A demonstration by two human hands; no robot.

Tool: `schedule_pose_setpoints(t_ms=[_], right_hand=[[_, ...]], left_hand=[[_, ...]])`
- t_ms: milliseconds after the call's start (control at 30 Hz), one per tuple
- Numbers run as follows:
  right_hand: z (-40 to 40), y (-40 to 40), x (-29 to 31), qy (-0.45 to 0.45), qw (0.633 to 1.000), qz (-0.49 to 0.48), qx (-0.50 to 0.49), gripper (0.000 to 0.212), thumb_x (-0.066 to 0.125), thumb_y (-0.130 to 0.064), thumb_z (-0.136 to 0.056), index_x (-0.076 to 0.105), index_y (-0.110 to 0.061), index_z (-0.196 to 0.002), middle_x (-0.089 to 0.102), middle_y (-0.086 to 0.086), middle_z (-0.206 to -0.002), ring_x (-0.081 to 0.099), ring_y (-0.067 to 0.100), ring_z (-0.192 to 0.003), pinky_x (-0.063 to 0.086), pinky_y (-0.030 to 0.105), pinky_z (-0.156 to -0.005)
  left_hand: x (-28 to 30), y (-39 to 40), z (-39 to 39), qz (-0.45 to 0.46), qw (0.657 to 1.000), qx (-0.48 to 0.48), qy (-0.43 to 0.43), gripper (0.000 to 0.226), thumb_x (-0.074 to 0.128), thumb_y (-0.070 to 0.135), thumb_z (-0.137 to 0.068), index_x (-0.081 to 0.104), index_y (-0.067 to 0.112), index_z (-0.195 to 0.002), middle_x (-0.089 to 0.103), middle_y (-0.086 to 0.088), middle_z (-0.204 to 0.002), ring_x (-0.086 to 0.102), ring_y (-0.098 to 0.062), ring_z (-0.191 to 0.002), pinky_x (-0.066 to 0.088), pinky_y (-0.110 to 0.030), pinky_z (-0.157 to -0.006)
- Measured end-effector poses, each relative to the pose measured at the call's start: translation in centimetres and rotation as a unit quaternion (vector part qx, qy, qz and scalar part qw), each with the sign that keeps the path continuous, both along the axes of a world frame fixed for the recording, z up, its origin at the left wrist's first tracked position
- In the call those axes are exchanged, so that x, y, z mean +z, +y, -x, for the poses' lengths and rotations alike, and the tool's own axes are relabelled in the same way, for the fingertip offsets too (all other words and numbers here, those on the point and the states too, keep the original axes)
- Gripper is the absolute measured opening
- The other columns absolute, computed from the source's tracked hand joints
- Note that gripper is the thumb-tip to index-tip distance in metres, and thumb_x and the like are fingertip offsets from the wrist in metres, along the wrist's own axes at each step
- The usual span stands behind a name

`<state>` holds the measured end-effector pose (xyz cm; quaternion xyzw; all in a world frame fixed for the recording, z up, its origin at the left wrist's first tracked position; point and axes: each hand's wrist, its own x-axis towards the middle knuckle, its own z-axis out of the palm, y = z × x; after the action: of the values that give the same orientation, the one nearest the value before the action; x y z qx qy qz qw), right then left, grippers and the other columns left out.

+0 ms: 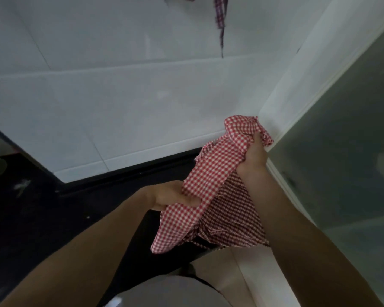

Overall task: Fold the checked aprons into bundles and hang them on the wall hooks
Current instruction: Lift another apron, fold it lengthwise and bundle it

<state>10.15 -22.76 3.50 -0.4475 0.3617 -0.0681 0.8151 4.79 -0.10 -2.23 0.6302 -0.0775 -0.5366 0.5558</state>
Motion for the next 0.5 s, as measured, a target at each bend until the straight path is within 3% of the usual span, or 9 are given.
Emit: schedule_pose_setpoints(t_ms=[67, 100, 167, 233, 267, 333, 400, 500], right_hand=[[-0.6, -1.7, -0.3, -0.013, 1.0, 0.007, -0.009, 0.059, 0.057, -0.051, -0.096, 0.049, -0.01, -0.137, 0.068, 0.014, -0.115, 0.071, 0.033, -0.095, 0.061, 0.045, -0.071], [-0.6, -2.6, -0.4, -0.006, 1.0, 0.016, -0.02, 0.062, 0.058, -0.053, -0.095, 0.047, -0.012, -0.14, 0.068, 0.014, -0.117, 0.071, 0.034, -0.097, 0.061, 0.05, -0.075], [-0.3, -4.5, -1.1, 0.007, 0.999, 0.033, -0.043, 0.062, 0.058, -0.054, -0.095, 0.047, -0.014, -0.141, 0.068, 0.013, -0.117, 0.071, 0.034, -0.097, 0.061, 0.051, -0.078], [0.5, -6.1, -1.9, 0.026, 0.996, 0.047, -0.065, 0.063, 0.056, -0.055, -0.095, 0.046, -0.014, -0.142, 0.066, 0.012, -0.121, 0.07, 0.032, -0.098, 0.061, 0.047, -0.075], [1.0, -6.8, -2.4, 0.034, 0.996, 0.052, -0.07, 0.065, 0.054, -0.056, -0.095, 0.044, -0.014, -0.144, 0.065, 0.011, -0.125, 0.069, 0.032, -0.099, 0.061, 0.045, -0.074], [2.2, -8.0, -3.7, 0.058, 0.993, 0.061, -0.085, 0.067, 0.053, -0.055, -0.097, 0.038, -0.014, -0.148, 0.058, 0.011, -0.134, 0.065, 0.034, -0.107, 0.059, 0.049, -0.083], [3.7, -8.6, -5.1, 0.082, 0.991, 0.049, -0.091, 0.068, 0.051, -0.053, -0.099, 0.034, -0.014, -0.151, 0.054, 0.011, -0.138, 0.063, 0.034, -0.106, 0.055, 0.052, -0.091], [5.5, -9.8, -8.8, 0.12, 0.99, 0.031, -0.072, 0.081, 0.055, -0.068, -0.088, 0.037, -0.019, -0.15, 0.055, 0.008, -0.139, 0.062, 0.032, -0.099, 0.058, 0.049, -0.078]], left_hand=[[-0.3, 0.4, -0.2, -0.021, 0.999, -0.031, 0.015, 0.061, 0.072, 0.02, -0.087, 0.045, 0.026, -0.142, 0.06, 0.006, -0.133, 0.055, -0.015, -0.122, 0.044, -0.03, -0.092], [-0.3, 0.7, -0.4, -0.039, 0.998, -0.033, 0.03, 0.058, 0.07, 0.024, -0.089, 0.046, 0.025, -0.141, 0.062, 0.006, -0.131, 0.057, -0.015, -0.121, 0.044, -0.03, -0.091], [-0.1, 1.4, -0.6, -0.1, 0.993, -0.053, 0.017, 0.052, 0.069, 0.044, -0.087, 0.056, 0.023, -0.133, 0.068, 0.006, -0.121, 0.064, -0.015, -0.112, 0.047, -0.03, -0.091], [-0.5, 2.5, -0.7, -0.186, 0.976, -0.102, -0.057, 0.051, 0.066, 0.062, -0.079, 0.067, 0.025, -0.114, 0.072, 0.008, -0.107, 0.068, -0.011, -0.098, 0.049, -0.023, -0.084], [-1.0, 3.1, -0.7, -0.212, 0.968, -0.114, -0.071, 0.052, 0.067, 0.062, -0.075, 0.069, 0.023, -0.109, 0.072, 0.006, -0.104, 0.069, -0.012, -0.095, 0.05, -0.022, -0.08], [-2.4, 4.3, -0.5, -0.228, 0.969, -0.096, -0.018, 0.054, 0.074, 0.051, -0.074, 0.068, 0.014, -0.113, 0.072, -0.004, -0.109, 0.07, -0.019, -0.096, 0.057, -0.027, -0.079], [-4.0, 5.1, -0.3, -0.243, 0.968, -0.062, 0.014, 0.049, 0.072, 0.043, -0.083, 0.065, 0.01, -0.12, 0.071, -0.01, -0.112, 0.072, -0.023, -0.098, 0.06, -0.034, -0.083], [-6.3, 4.9, -0.1, -0.337, 0.94, -0.022, -0.053, 0.044, 0.054, 0.046, -0.098, 0.063, 0.007, -0.115, 0.072, -0.009, -0.102, 0.073, -0.018, -0.084, 0.06, -0.036, -0.081]])
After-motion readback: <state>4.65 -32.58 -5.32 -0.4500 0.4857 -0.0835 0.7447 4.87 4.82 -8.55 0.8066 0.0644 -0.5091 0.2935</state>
